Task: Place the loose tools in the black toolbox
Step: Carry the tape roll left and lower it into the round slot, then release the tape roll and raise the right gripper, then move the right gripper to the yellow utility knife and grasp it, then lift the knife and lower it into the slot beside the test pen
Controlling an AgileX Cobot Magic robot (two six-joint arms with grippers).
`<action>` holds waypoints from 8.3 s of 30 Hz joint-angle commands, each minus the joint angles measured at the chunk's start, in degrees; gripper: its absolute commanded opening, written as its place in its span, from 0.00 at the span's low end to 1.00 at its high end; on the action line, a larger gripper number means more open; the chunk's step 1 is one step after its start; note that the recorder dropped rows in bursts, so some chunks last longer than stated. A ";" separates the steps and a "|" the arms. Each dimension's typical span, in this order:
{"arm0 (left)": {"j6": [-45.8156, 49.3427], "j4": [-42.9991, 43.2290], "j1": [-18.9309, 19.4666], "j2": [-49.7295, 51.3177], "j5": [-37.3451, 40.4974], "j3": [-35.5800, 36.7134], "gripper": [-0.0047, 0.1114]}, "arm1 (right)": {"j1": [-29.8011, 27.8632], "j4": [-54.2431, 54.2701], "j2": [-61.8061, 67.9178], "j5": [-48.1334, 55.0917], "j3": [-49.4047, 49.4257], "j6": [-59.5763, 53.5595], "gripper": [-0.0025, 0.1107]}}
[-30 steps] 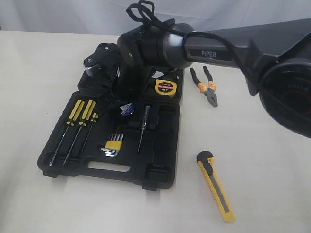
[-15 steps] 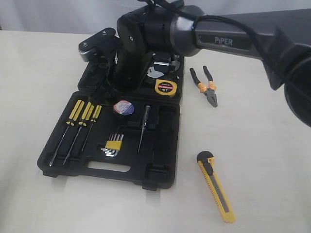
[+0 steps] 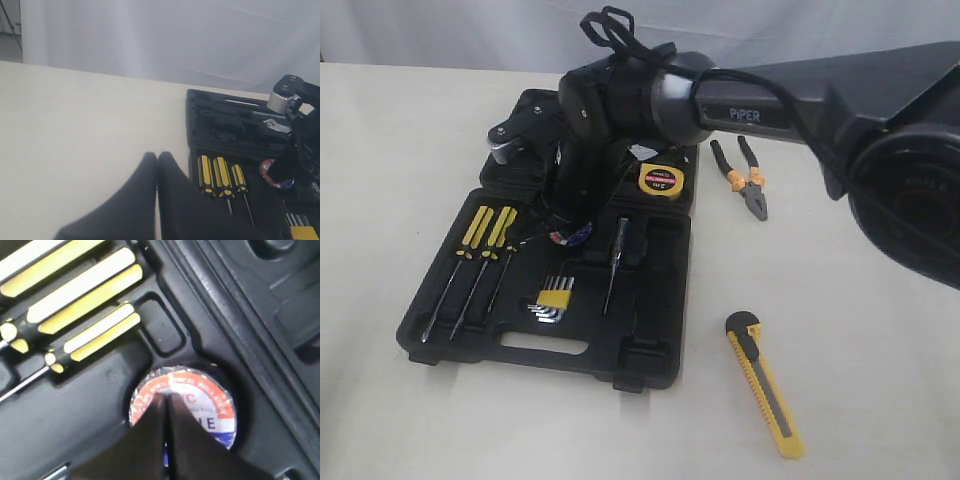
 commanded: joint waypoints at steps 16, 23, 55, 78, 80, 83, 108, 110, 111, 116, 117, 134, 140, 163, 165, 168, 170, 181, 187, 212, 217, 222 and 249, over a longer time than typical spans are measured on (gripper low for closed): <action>0.02 0.26 -0.33 0.23 -0.03 -0.30 0.04 | -0.16 -0.72 0.60 -3.61 0.18 -1.08 0.02; 0.02 0.24 -0.33 0.23 0.07 -0.30 0.04 | -0.16 -0.86 -0.51 -3.26 0.18 -1.25 0.02; 0.02 0.24 -0.33 0.23 0.07 -0.30 0.04 | -0.26 -1.56 -6.58 2.45 0.18 -0.91 0.02; 0.02 0.24 -0.33 0.23 0.07 -0.30 0.04 | -5.31 -4.75 -36.53 12.95 15.12 6.02 0.02; 0.02 0.24 -0.33 0.23 0.07 -0.30 0.04 | -6.66 -4.75 -39.82 11.78 19.87 6.39 0.02; 0.02 0.24 -0.33 0.23 0.07 -0.30 0.04 | -7.15 -4.75 -44.61 10.95 27.84 6.98 0.02; 0.02 0.24 -0.33 0.23 0.07 -0.30 0.04 | -3.59 -4.75 -64.04 -16.88 70.94 27.81 0.02; 0.02 0.24 -0.33 0.23 0.07 -0.30 0.04 | -3.59 -4.75 -64.04 -17.49 71.61 28.21 0.02; 0.02 0.24 -0.33 0.23 0.07 -0.30 0.04 | -3.59 -4.92 -64.04 -17.47 71.69 28.21 0.02; 0.02 0.24 -0.33 0.23 -0.03 -0.30 0.04 | -3.59 -7.60 -64.04 -19.77 71.69 28.35 0.02; 0.02 0.24 -0.33 0.23 -0.03 -0.30 0.04 | -3.59 -7.60 -64.04 -20.41 71.69 28.68 0.02; 0.02 0.24 -0.33 0.23 -0.03 -0.30 0.04 | -3.59 -7.60 -64.04 -7.21 71.69 29.60 0.60; 0.02 -0.26 -0.33 0.23 -0.03 -0.30 0.04 | -3.59 -8.27 -61.69 -10.11 70.40 32.36 0.54; 0.02 -0.25 -0.33 0.23 0.08 -0.30 0.04 | -3.59 -11.19 -38.74 -14.40 61.13 36.41 0.54; 0.02 -0.25 -0.33 0.23 0.08 -0.30 0.04 | -3.59 -11.19 -38.26 -14.81 61.13 36.97 0.54; 0.02 -0.25 -0.33 0.23 0.08 -0.30 0.04 | -3.59 -11.19 -37.64 -15.64 61.13 37.23 0.54; 0.02 -0.25 -0.33 0.23 0.08 -0.30 0.04 | -3.59 -11.19 -36.85 -15.76 61.13 37.23 0.54; 0.02 -0.25 -0.33 0.23 -0.03 -0.30 0.04 | -3.59 -11.19 -33.66 -18.48 61.13 38.30 0.54; 0.02 -0.25 -0.33 0.23 -0.03 -0.30 0.04 | -3.59 -11.19 -33.44 -18.97 61.13 38.30 0.54; 0.02 -0.25 -0.33 0.23 0.08 -0.30 0.04 | -3.59 -8.43 -37.70 -0.89 45.30 42.86 0.02; 0.02 -0.25 -0.33 0.23 0.08 -0.30 0.04 | -3.46 -8.84 -29.24 -2.98 32.35 53.00 0.02; 0.02 -0.25 -0.33 0.23 0.08 -0.30 0.04 | -2.95 -9.25 -23.38 -6.46 30.50 58.88 0.02; 0.02 -0.15 -0.33 0.23 -0.02 -0.30 0.04 | -2.95 -14.25 -20.30 -11.06 30.50 59.83 0.56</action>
